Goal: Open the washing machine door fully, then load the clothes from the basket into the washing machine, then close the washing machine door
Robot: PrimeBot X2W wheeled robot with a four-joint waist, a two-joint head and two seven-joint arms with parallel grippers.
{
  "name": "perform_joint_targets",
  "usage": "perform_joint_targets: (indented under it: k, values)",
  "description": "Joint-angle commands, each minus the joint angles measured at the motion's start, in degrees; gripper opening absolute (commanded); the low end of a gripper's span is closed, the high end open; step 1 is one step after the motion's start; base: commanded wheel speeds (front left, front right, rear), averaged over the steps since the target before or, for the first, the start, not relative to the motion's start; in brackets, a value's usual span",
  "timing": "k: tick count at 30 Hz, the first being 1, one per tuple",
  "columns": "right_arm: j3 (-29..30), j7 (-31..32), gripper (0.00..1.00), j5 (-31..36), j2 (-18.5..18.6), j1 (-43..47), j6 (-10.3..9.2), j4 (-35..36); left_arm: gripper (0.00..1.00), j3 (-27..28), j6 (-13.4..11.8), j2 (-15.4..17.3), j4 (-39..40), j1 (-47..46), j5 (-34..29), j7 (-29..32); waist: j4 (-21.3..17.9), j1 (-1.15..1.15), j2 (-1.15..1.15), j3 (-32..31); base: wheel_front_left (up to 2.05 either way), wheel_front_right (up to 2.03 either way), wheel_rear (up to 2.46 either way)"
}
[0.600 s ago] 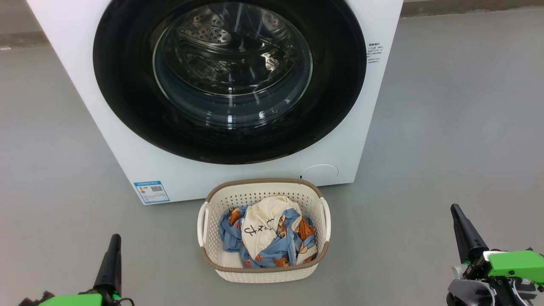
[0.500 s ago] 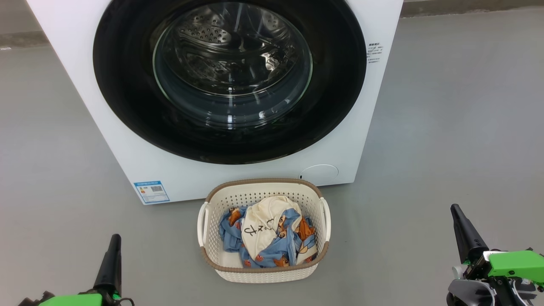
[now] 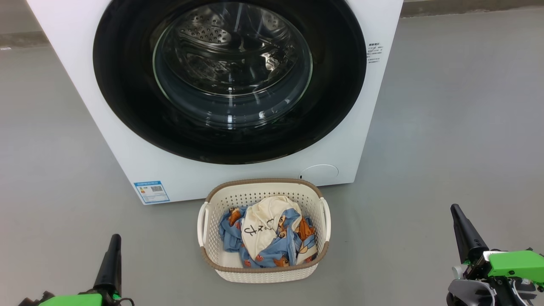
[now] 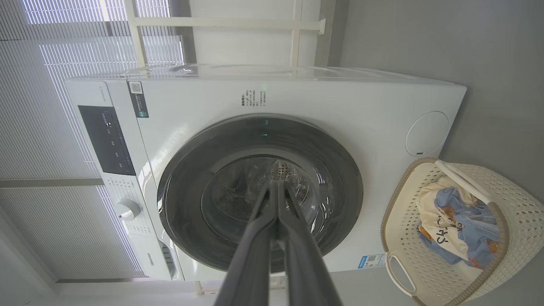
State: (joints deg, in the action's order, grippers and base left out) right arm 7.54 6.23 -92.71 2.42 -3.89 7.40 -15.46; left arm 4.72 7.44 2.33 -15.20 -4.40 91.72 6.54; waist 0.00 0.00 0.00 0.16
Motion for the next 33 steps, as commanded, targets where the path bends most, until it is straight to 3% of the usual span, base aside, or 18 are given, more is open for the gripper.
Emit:
perform_joint_targets:
  k: [1, 33]
  values:
    - [-1.0, 0.3, 0.0, 0.6, 0.5, -2.3, 0.09, 1.4, 0.0, 1.8, 0.0, 0.5, 1.1, -1.8, 0.4, 0.0, 0.0, 0.0, 0.0, 0.0, 0.0, 0.0, 0.0]
    - [-1.0, 0.3, 0.0, 0.6, 0.5, -2.3, 0.09, 1.4, 0.0, 1.8, 0.0, 0.5, 1.1, -1.8, 0.4, 0.0, 0.0, 0.0, 0.0, 0.0, 0.0, 0.0, 0.0]
